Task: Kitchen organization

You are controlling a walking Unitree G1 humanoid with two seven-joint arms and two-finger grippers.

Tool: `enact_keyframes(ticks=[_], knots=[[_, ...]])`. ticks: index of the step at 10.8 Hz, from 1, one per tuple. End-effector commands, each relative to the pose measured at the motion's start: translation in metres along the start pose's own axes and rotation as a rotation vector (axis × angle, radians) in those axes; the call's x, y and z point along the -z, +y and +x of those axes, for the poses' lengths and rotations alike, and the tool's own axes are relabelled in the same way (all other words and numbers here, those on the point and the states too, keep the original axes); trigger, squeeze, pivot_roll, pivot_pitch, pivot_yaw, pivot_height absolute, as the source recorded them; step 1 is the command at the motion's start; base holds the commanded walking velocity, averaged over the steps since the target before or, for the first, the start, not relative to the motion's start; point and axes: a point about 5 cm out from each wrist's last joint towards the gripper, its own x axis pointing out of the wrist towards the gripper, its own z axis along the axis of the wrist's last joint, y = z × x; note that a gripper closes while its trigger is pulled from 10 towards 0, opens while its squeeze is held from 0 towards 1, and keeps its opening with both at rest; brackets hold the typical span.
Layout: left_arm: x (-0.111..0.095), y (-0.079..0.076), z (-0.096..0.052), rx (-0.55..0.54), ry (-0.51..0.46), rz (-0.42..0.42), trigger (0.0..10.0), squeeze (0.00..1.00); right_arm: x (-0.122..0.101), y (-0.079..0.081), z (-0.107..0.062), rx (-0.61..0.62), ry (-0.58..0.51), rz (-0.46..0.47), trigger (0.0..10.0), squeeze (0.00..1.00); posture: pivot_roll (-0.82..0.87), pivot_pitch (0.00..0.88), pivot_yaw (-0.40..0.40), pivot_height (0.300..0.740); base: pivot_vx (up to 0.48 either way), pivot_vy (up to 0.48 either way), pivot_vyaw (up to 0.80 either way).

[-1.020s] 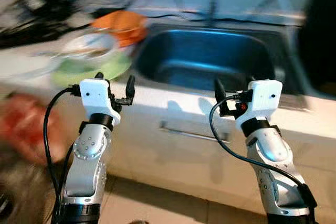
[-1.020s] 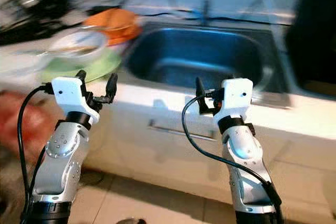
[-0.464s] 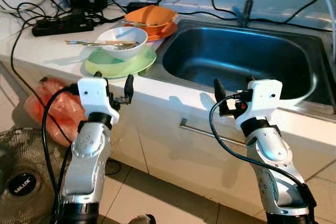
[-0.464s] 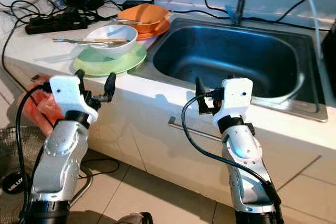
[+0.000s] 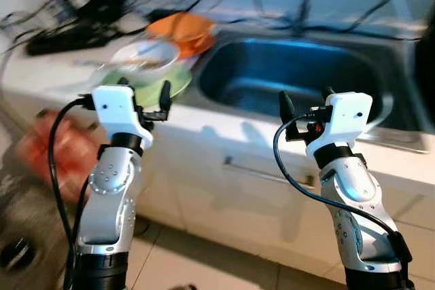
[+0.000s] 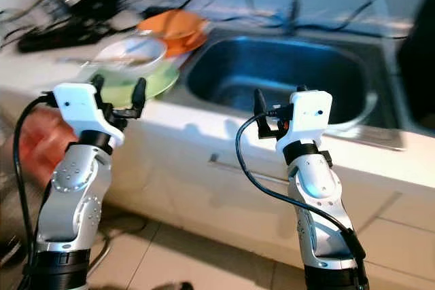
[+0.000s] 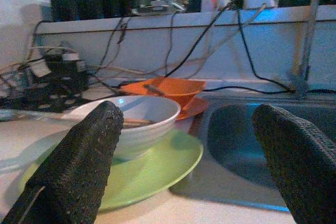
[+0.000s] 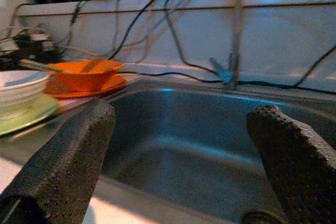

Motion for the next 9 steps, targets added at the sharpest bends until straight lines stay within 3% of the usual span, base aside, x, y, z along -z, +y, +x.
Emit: enact_keyframes(ticks=[1, 3, 6, 9], knots=[[-0.0044, 0.0015, -0.0004, -0.008, -0.007, -0.002, 10.0, 0.00, -0.0017, 0.0026, 0.0002, -0.012, -0.004, 0.004, 10.0, 0.00, 0.01, 0.031, 0.072, 0.740, 0.255, 0.000, 0.00], [-0.0041, 0.0016, -0.0003, -0.009, -0.007, 0.001, 10.0, 0.00, -0.0010, 0.0030, 0.0001, -0.015, -0.002, 0.003, 10.0, 0.00, 0.01, 0.029, 0.074, 0.740, 0.291, 0.249, 0.00], [-0.0041, 0.0009, -0.0014, -0.021, -0.005, -0.008, 10.0, 0.00, 0.0024, 0.0025, -0.0019, -0.015, 0.010, 0.001, 10.0, 0.00, 0.01, 0.035, 0.071, 0.740, 0.000, 0.285, 0.00], [-0.0039, -0.0014, -0.0013, -0.015, -0.008, -0.013, 10.0, 0.00, 0.0036, 0.0032, -0.0023, -0.014, 0.015, 0.002, 10.0, 0.00, 0.01, 0.036, 0.073, 0.740, 0.000, 0.000, 0.00]])
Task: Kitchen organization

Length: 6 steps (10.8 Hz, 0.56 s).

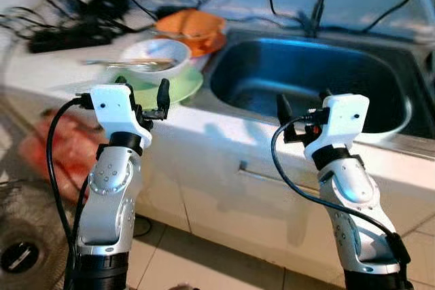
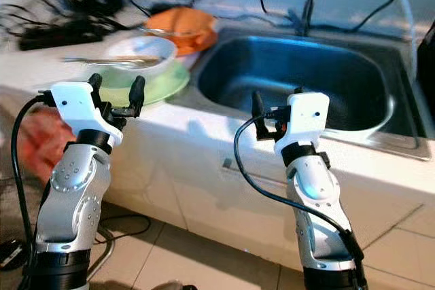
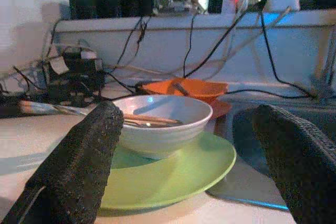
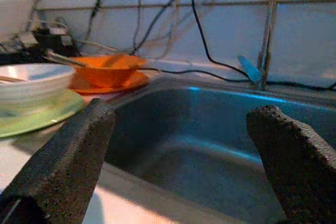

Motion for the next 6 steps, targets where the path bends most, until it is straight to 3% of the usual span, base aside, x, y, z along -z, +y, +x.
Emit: enact_keyframes(ticks=[1, 3, 6], knots=[[-0.0004, -0.0004, -0.0007, -0.007, 0.003, -0.013, 10.0, 0.00, 0.0017, -0.0012, -0.0013, 0.007, 0.009, 0.004, 10.0, 0.00, 0.00, 0.038, 0.075, 0.740, 0.000, 0.000, 0.00], [0.0020, 0.0002, -0.0009, -0.008, 0.022, -0.023, 10.0, 0.00, 0.0023, -0.0014, -0.0018, 0.010, 0.011, 0.005, 10.0, 0.00, 0.00, 0.038, 0.074, 0.740, 0.000, 0.000, 0.00], [0.0022, 0.0021, -0.0012, -0.012, 0.024, -0.020, 10.0, 0.00, 0.0029, -0.0009, -0.0014, 0.011, 0.012, 0.008, 10.0, 0.00, 0.01, 0.039, 0.075, 0.740, 0.000, 0.370, 0.00]])
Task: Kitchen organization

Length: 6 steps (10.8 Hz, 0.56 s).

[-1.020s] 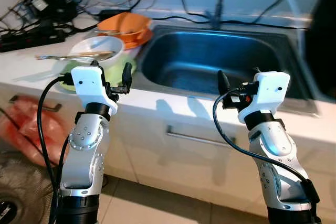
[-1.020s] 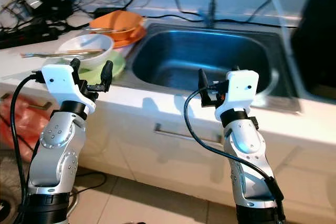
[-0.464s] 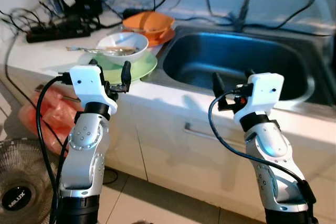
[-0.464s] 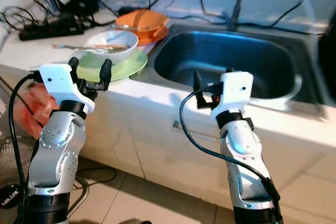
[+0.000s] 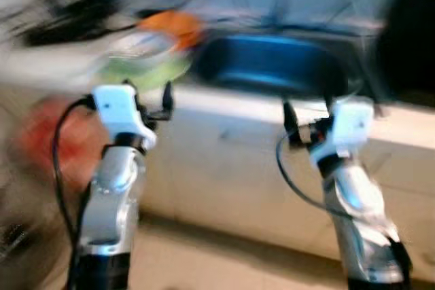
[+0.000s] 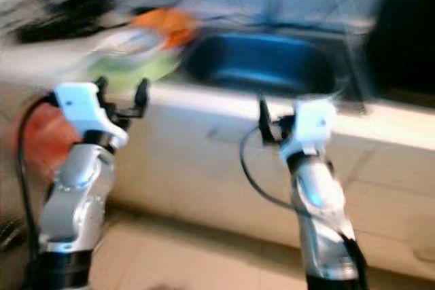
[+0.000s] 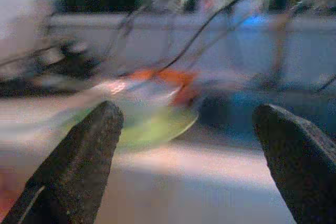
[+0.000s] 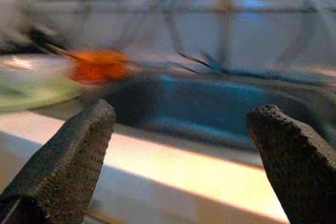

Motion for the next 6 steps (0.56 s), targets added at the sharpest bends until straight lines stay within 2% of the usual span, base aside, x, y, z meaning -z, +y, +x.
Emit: enact_keyframes(ticks=[1, 2, 6], knots=[[-0.0072, 0.0013, 0.0026, -0.002, -0.023, 0.006, 10.0, 0.00, 0.0046, 0.0024, -0.0011, -0.004, 0.023, 0.012, 10.0, 0.00, 0.01, 0.038, 0.076, 0.740, 0.000, 0.428, 0.00], [-0.0072, 0.0014, 0.0024, -0.002, -0.023, 0.007, 10.0, 0.00, 0.0048, 0.0024, -0.0012, -0.004, 0.022, 0.012, 10.0, 0.00, 0.01, 0.038, 0.076, 0.740, 0.000, 0.428, 0.00], [-0.0068, -0.0008, 0.0017, 0.001, -0.026, 0.001, 10.0, 0.00, 0.0057, 0.0028, -0.0026, -0.003, 0.024, 0.015, 10.0, 0.00, 0.01, 0.041, 0.076, 0.740, 0.000, 0.000, 0.00]])
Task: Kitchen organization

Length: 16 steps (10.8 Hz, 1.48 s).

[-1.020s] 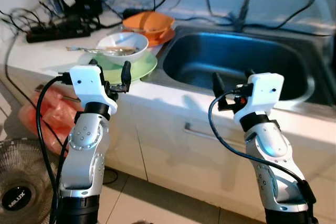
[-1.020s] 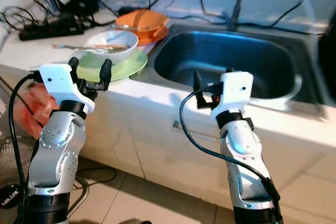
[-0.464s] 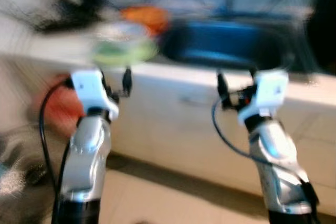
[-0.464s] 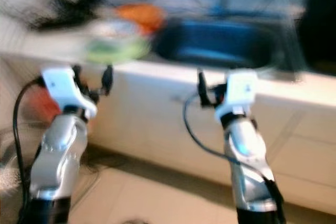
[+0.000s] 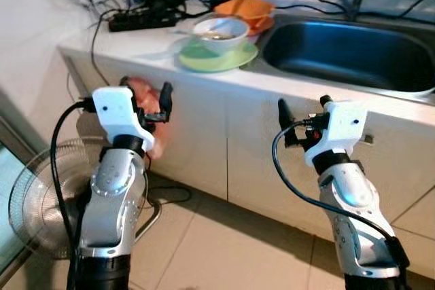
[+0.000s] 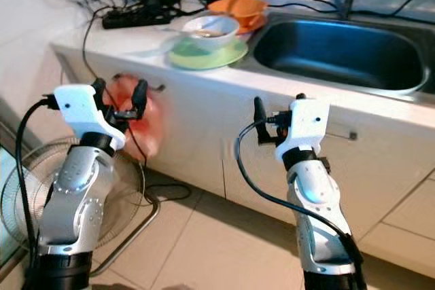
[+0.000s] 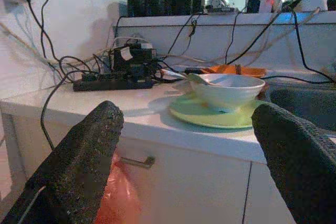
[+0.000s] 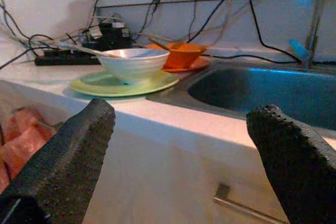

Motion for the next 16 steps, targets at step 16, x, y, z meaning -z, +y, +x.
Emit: enact_keyframes(ticks=[16], knots=[[0.018, 0.004, 0.003, -0.039, -0.012, -0.013, 10.0, 0.00, -0.017, 0.006, 0.022, -0.102, -0.052, -0.036, 10.0, 0.00, 0.05, 0.006, -0.003, 0.740, 0.020, 0.000, 0.00]])
